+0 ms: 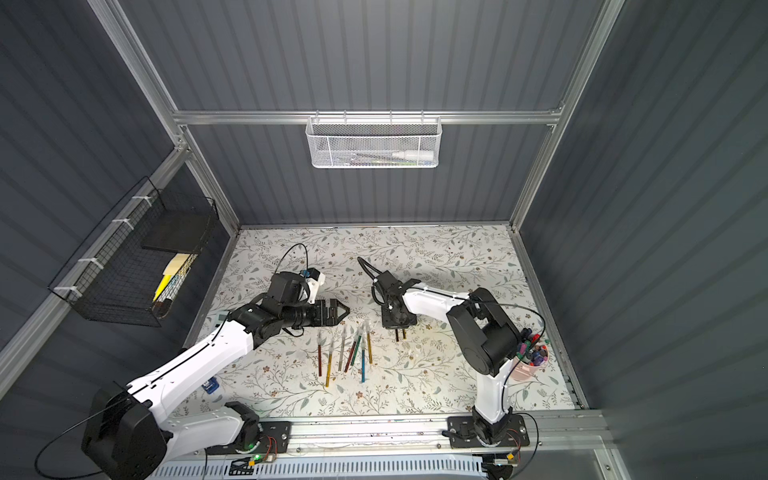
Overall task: Remove protective caps from carving knives
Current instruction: Place the carving knife at the center of the board.
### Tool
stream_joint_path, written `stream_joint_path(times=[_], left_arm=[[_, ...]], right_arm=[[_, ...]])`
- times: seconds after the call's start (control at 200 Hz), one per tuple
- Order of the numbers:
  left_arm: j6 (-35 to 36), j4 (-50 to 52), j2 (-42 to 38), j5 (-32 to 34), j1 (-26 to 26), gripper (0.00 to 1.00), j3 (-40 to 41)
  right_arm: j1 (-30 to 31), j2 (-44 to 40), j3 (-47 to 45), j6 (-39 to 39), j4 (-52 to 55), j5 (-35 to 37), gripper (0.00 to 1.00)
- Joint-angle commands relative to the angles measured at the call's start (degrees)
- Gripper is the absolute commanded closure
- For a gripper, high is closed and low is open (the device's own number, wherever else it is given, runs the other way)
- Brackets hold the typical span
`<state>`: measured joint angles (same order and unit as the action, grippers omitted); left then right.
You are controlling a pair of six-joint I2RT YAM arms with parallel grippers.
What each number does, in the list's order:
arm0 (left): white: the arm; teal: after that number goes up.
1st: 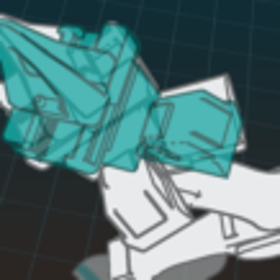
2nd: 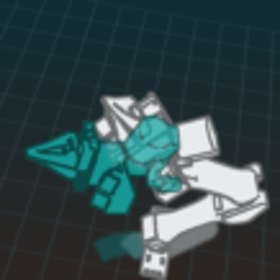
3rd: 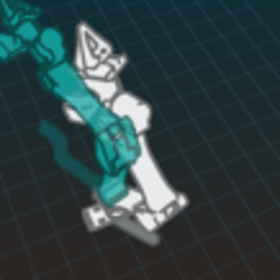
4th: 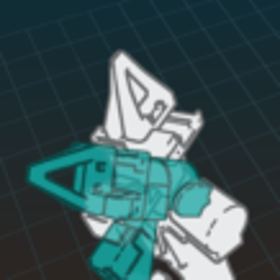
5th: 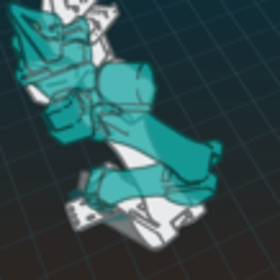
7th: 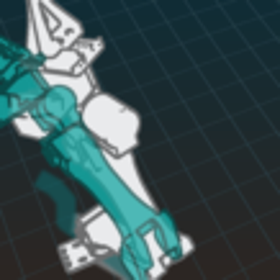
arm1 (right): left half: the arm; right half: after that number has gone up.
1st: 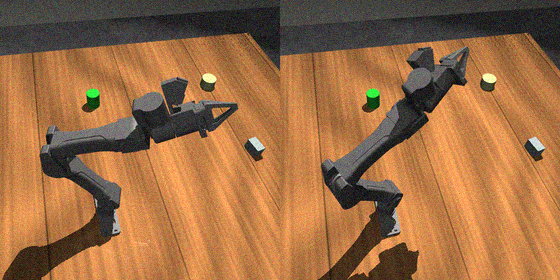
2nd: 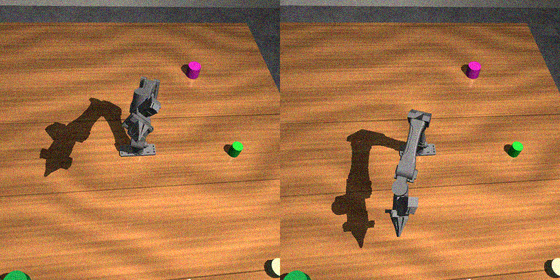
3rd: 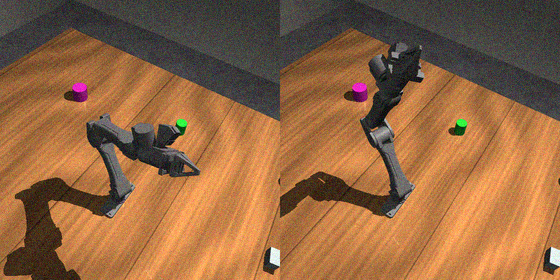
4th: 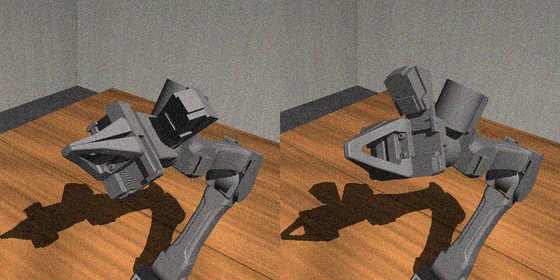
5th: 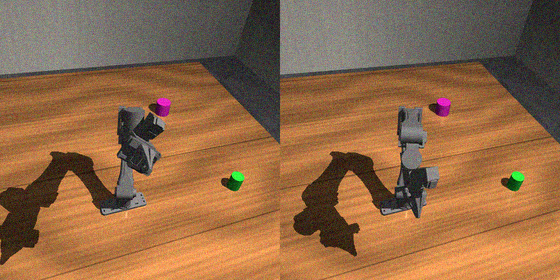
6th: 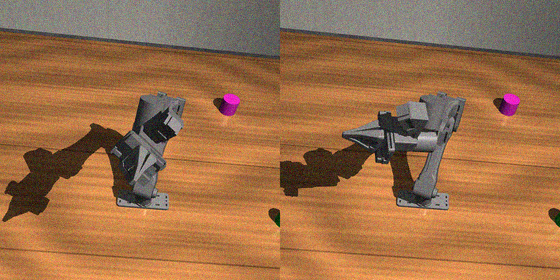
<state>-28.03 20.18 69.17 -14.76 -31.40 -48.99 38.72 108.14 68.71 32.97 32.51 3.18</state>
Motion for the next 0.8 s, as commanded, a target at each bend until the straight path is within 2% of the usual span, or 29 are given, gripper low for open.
stream_joint_path(times=[0.0,0.475,0.63,0.795], left_arm=[[0.16,0.82,-1.23,0.17,0.28,0.00,0.67],[0.30,0.74,-0.45,-0.03,0.29,0.01,0.02],[-0.91,-0.27,0.26,-0.27,0.28,0.02,1.27],[-3.93,-0.76,0.68,-0.91,-0.65,0.03,3.70]], right_arm=[[-0.07,1.38,0.99,0.08,1.70,0.80,0.82],[-0.08,-1.21,5.65,-1.19,4.88,1.18,0.79],[-0.13,-4.70,6.06,-1.84,6.34,1.95,0.79],[0.07,-12.55,2.04,-3.38,4.81,-1.57,0.77]])
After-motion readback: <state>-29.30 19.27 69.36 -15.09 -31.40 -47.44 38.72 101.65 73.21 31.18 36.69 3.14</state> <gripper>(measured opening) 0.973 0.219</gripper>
